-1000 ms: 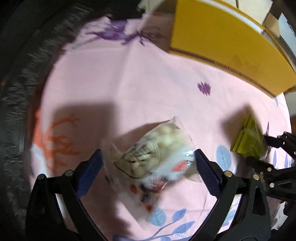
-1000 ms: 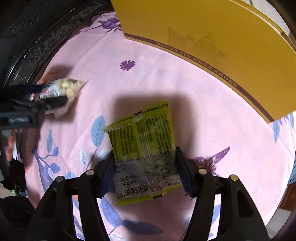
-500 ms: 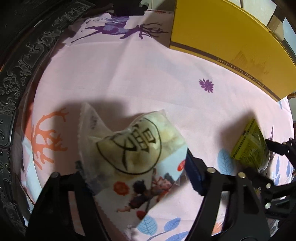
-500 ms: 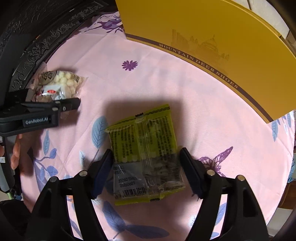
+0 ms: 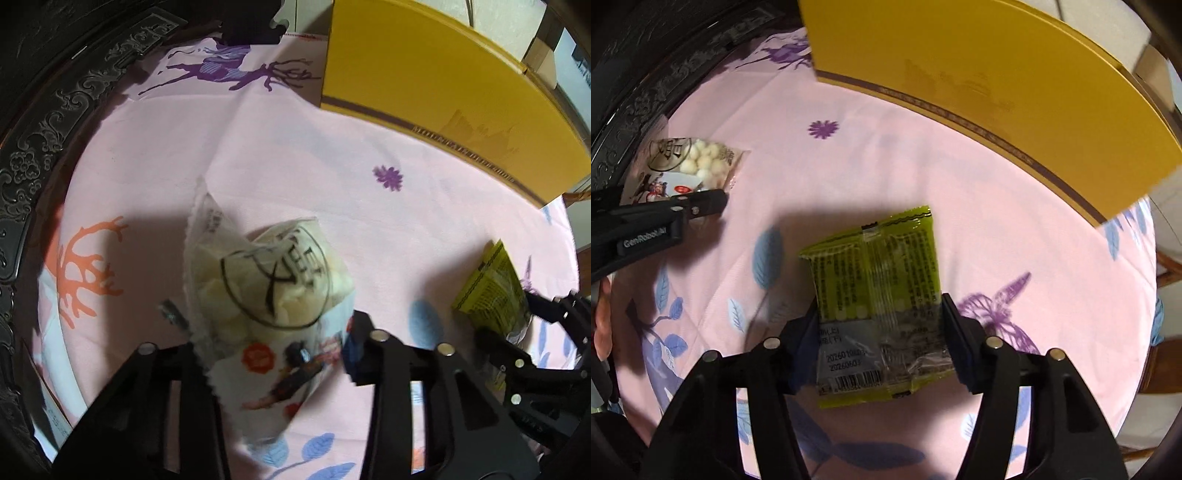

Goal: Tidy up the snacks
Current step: 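Carry both packs over the yellow box and drop them in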

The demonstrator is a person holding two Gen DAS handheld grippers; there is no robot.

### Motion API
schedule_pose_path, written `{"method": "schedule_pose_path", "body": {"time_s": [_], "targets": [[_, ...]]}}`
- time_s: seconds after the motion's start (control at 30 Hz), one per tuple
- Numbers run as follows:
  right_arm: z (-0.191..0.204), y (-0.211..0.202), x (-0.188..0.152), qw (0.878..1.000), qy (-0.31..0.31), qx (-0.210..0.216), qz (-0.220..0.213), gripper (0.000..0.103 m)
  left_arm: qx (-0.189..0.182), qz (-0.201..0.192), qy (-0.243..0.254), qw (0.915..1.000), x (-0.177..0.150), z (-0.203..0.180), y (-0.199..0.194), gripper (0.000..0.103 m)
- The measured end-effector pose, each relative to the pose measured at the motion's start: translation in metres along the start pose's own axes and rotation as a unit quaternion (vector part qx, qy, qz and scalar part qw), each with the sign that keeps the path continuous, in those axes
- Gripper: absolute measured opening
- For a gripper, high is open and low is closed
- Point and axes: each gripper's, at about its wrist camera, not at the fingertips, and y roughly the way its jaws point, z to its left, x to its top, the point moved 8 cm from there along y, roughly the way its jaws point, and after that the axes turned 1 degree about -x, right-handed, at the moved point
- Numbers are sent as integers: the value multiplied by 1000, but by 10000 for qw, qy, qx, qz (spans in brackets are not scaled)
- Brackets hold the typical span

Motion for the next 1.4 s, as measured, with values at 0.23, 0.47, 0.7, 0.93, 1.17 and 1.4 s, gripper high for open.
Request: {"method": "schedule_pose_path", "body": {"time_s": [0.23,0.47,0.7,0.93,1.17,1.4], "targets": [[-23,-35,-7,9975,588,-41,-400,60,-308,-184,44,9993,3,-19,-27,33],[-39,-79,-4,9921,876,-130,-885,60,-643,-496,15,9967,30,-37,-73,33],[-80,-134,58,9790,1234,-292,-1597,60,-899,-927,247,9913,122,-79,-102,33],[-117,-180,145,9653,1500,-571,-2061,60,-815,-1089,400,9899,215,-114,-109,33],[-139,-181,177,9626,1620,-662,-2066,61,-885,-1034,467,9896,248,-121,-94,33],[-146,-162,192,9650,1620,-788,-1908,93,-729,-994,409,9915,266,-116,-82,99]]}}
